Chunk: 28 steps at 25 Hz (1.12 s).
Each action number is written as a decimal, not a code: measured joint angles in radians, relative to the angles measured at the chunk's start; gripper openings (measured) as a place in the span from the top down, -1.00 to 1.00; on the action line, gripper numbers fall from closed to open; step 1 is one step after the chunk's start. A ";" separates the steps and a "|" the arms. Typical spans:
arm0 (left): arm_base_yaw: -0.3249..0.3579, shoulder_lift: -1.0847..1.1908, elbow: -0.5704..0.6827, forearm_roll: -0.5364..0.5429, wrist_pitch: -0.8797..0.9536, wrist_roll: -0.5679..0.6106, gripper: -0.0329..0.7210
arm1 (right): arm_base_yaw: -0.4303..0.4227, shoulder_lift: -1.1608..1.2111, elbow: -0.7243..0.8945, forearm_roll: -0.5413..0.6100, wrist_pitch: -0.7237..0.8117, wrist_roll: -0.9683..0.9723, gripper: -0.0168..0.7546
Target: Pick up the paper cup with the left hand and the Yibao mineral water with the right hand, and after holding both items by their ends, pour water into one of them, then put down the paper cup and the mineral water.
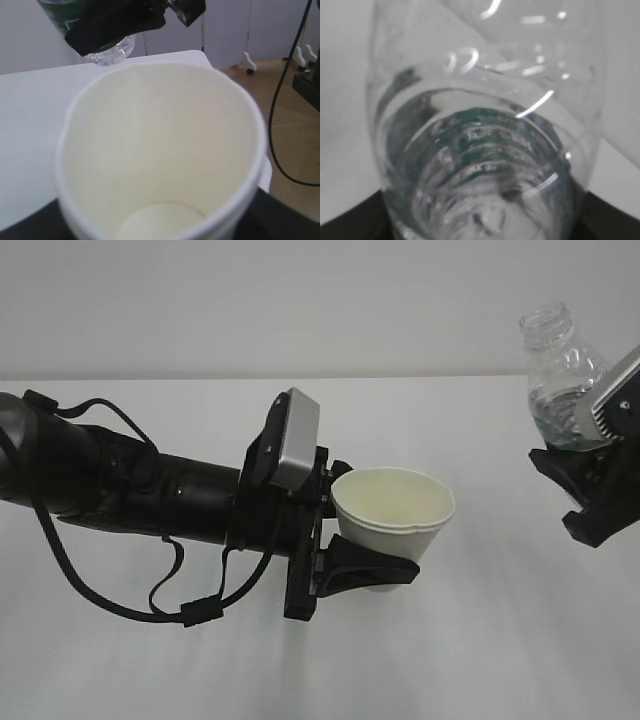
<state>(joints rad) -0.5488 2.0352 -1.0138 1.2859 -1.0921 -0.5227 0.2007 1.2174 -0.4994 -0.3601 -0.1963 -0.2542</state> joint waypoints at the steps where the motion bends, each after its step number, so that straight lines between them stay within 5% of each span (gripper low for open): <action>1: 0.000 0.000 0.000 0.000 -0.003 0.000 -0.25 | 0.000 0.000 0.000 -0.006 0.000 0.000 -0.25; 28: -0.007 0.000 -0.011 -0.006 -0.004 -0.056 -0.24 | 0.000 0.000 -0.008 -0.139 0.053 -0.002 -0.25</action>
<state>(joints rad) -0.5560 2.0352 -1.0248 1.2801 -1.0958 -0.5785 0.2007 1.2174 -0.5071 -0.4996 -0.1430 -0.2565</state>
